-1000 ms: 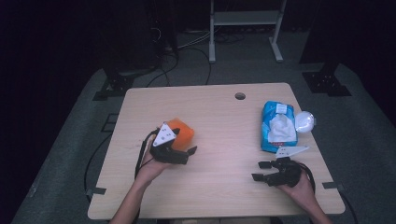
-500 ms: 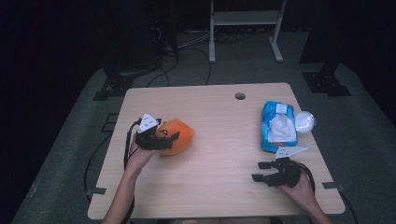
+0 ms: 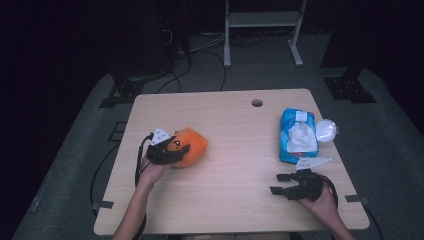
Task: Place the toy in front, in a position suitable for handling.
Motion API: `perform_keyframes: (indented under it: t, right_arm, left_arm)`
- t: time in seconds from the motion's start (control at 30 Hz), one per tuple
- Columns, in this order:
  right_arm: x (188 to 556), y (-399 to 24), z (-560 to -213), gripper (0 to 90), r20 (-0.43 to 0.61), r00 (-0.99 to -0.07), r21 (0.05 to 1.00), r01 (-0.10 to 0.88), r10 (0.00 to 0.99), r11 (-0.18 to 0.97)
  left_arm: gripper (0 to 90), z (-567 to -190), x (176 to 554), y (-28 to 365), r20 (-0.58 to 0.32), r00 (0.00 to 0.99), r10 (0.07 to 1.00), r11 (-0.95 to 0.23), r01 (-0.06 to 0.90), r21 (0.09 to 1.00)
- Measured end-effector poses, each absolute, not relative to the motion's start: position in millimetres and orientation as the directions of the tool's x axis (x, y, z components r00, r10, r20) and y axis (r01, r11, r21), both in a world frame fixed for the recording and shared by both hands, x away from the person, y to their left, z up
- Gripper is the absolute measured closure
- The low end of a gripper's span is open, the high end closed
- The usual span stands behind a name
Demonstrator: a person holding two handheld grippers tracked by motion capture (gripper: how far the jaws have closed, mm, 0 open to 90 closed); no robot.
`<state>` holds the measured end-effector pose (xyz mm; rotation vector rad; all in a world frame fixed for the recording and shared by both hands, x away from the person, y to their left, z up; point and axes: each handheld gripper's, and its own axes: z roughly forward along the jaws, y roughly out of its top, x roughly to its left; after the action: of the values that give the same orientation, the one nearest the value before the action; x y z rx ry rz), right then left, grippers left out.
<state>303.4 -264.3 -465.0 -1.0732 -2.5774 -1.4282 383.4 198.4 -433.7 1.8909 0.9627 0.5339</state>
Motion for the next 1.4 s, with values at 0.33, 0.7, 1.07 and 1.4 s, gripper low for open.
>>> perform_keyframes:
  t: [0.33, 0.7, 1.07, 1.4]
  right_arm:
    - [303.8, -265.3, -464.6, 32.4, 0.318, -0.768, 0.751, 0.562, 0.556, 0.346]
    - [303.8, -267.5, -463.3, 32.4, 0.314, -0.769, 0.753, 0.559, 0.557, 0.346]
    - [302.8, -279.7, -457.8, 32.5, 0.312, -0.752, 0.77, 0.558, 0.58, 0.31]
    - [300.0, -285.5, -453.7, 32.5, 0.283, -0.747, 0.782, 0.543, 0.601, 0.307]
  left_arm:
    - [44.9, -423.9, 380.5, 205.5, -0.145, 0.632, 0.761, -0.143, 0.382, 0.913]
    - [45.3, -396.0, 362.7, 175.4, -0.153, 0.722, 0.675, -0.101, 0.296, 0.95]
    - [45.2, -406.7, 338.0, 105.7, -0.156, 0.829, 0.538, -0.135, 0.267, 0.954]
    - [40.2, -441.0, 323.5, 71.2, -0.089, 0.918, 0.386, -0.325, 0.226, 0.918]
